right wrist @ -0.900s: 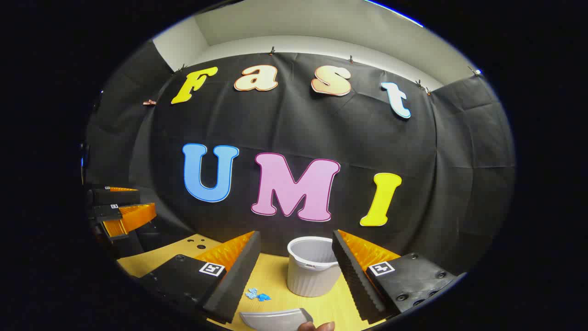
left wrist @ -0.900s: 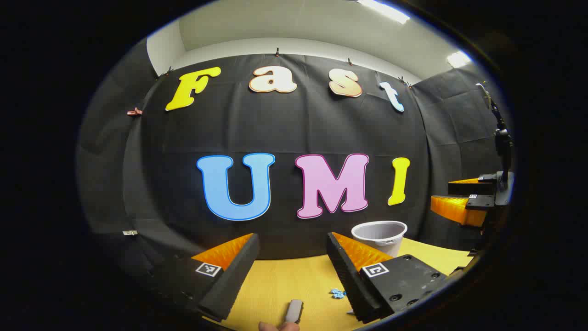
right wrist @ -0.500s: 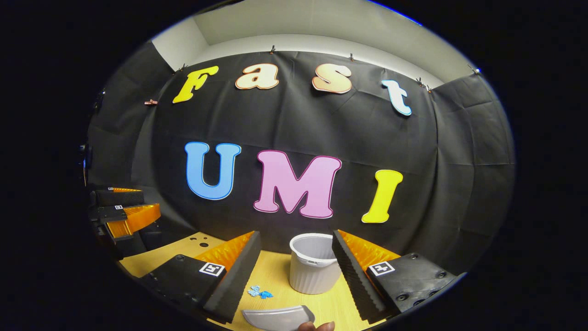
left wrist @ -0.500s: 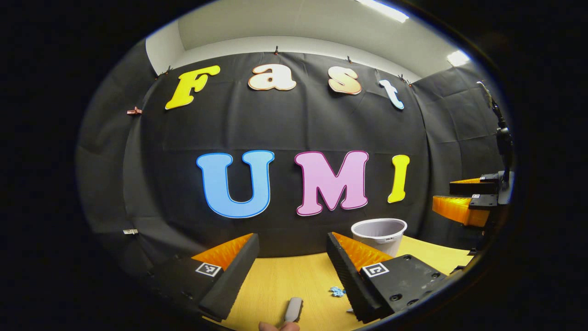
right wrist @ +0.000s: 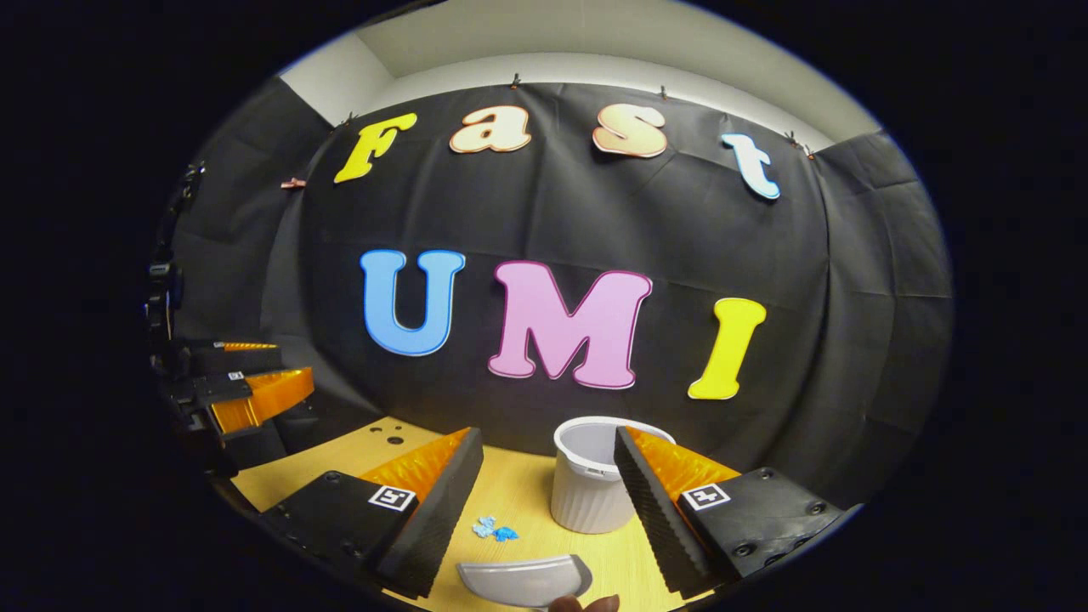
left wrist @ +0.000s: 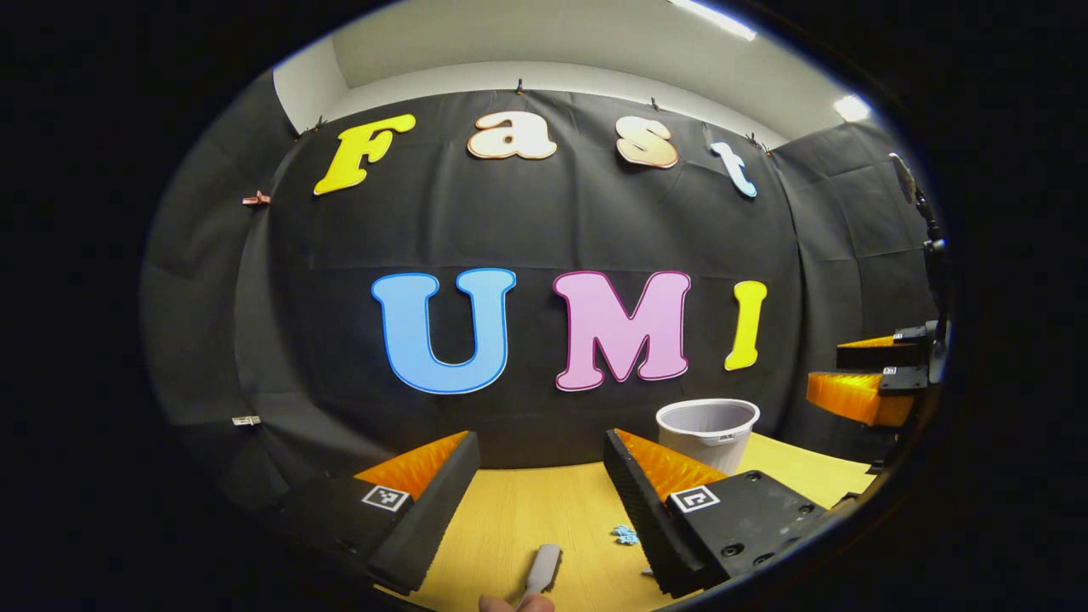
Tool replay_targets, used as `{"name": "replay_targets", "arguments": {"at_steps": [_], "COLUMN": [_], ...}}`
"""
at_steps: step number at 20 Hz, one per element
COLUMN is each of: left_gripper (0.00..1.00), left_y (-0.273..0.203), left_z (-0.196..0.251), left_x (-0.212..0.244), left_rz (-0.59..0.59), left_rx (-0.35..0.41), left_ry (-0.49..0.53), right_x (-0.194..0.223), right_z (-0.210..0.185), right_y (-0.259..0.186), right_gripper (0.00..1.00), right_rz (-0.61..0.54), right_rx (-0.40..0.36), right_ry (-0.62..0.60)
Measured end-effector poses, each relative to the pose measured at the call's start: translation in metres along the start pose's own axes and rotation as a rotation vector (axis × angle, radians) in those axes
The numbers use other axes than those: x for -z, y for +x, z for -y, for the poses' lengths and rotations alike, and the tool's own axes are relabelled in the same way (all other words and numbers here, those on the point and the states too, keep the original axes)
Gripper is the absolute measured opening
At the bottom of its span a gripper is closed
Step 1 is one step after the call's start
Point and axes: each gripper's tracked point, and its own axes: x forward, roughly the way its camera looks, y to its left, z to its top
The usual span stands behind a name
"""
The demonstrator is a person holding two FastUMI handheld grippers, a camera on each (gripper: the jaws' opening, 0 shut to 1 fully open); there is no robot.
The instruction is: Pick up the small broom and dustpan from the desktop, sweep the trash into the dustpan with the broom, and then empty the trash into the garbage bin.
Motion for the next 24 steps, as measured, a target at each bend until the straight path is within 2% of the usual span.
{"name": "replay_targets", "arguments": {"at_steps": [6,10,11,13,17,19,24], "left_gripper": [0.95,0.95,0.92,0.95,0.96,0.95,0.97], "left_y": [0.003,0.007,0.009,0.013,0.020,0.023,0.023], "left_z": [-0.002,0.003,0.004,0.006,0.013,0.016,0.025], "left_x": [0.020,0.022,0.021,0.018,0.016,0.014,0.016], "left_rz": [-0.050,-0.075,-0.087,-0.101,-0.129,-0.134,-0.143], "left_rx": [-0.036,-0.075,-0.090,-0.121,-0.181,-0.209,-0.190], "left_ry": [-0.001,-0.015,-0.015,-0.007,0.035,0.049,0.076], "right_x": [0.116,0.220,0.244,0.286,0.355,0.373,0.406], "right_z": [-0.007,0.011,0.011,0.011,0.015,0.015,0.002], "right_y": [-0.032,-0.042,-0.044,-0.049,-0.053,-0.054,-0.044], "right_gripper": [0.98,0.97,0.99,0.96,0.95,0.94,0.92], "right_rz": [-0.349,-0.598,-0.658,-0.774,-0.969,-1.027,-1.115], "right_rx": [-0.219,-0.270,-0.289,-0.333,-0.357,-0.358,-0.357], "right_ry": [-0.042,-0.090,-0.084,-0.078,-0.074,-0.061,-0.052]}}
